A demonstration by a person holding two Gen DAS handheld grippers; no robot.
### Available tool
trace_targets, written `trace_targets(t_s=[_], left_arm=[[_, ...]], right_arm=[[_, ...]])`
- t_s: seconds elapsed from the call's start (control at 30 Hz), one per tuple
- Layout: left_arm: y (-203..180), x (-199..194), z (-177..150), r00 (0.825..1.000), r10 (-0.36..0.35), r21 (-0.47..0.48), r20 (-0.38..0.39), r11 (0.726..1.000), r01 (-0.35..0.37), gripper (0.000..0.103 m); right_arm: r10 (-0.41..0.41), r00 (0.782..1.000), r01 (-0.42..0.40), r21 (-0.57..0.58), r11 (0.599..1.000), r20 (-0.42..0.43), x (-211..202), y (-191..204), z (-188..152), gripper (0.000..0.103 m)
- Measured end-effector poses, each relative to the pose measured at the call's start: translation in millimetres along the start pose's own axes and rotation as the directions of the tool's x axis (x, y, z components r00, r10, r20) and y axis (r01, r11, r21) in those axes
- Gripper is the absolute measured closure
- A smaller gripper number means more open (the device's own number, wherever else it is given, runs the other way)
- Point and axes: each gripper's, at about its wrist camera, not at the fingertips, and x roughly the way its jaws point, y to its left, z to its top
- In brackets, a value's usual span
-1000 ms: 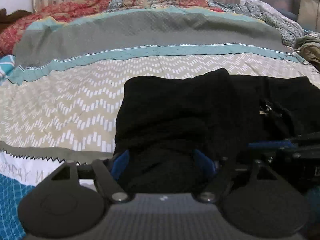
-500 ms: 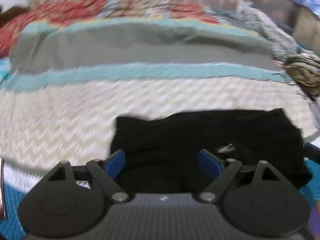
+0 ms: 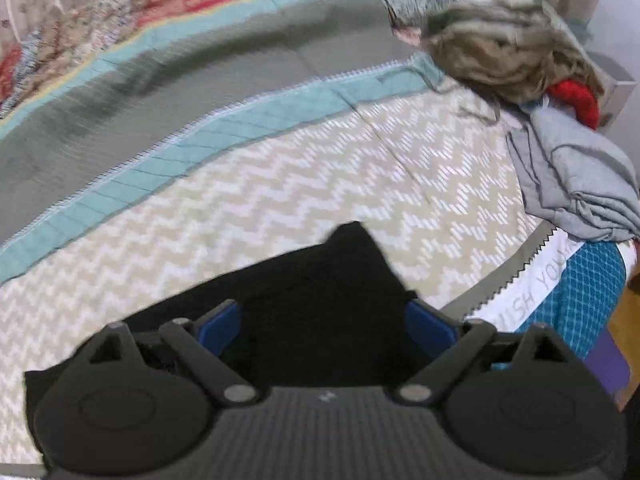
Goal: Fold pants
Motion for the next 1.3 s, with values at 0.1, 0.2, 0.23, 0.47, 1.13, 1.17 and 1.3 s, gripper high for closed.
trace_targets(t_s=[0.1, 0.2, 0.23, 0.47, 1.13, 1.17, 1.3], left_arm=[[-21, 23, 8, 0.998, 0.035, 0.02, -0.048, 0.999, -0.034, 0.01], [-34, 45, 9, 0.992, 0.084, 0.024, -0.098, 0.996, -0.082, 0.01], [-35, 52, 8, 0.988, 0.103, 0.018, -0.112, 0.995, -0.102, 0.01], [-32, 73, 8, 0.98, 0.104, -0.049, -0.171, 0.992, -0.114, 0.007], [-46, 78, -8, 0.963, 0.253, 0.13, -0.096, 0.962, -0.24, 0.07], [-46, 78, -9, 0.963, 0.252, 0.128, -0.094, 0.962, -0.239, 0.07], [-45, 78, -11, 0.965, 0.25, 0.131, -0.085, 0.962, -0.238, 0.067]], right_arm=[[0.01, 1.0, -0.011, -0.032, 0.999, -0.023, 2, 2, 1, 0.038], [0.02, 0.999, -0.021, -0.031, 0.999, -0.032, 2, -1, -1, 0.038], [0.024, 0.999, -0.024, -0.028, 0.999, -0.034, 3, -2, -1, 0.038], [0.018, 0.999, -0.024, -0.134, 0.991, -0.047, 2, 19, -7, 0.08], [-0.073, 0.997, 0.071, -0.322, 0.944, 0.006, -12, 55, -24, 0.046], [-0.065, 0.998, 0.061, -0.291, 0.955, -0.004, -14, 49, -24, 0.043], [-0.034, 0.999, 0.027, -0.172, 0.985, -0.042, -14, 31, -26, 0.043]])
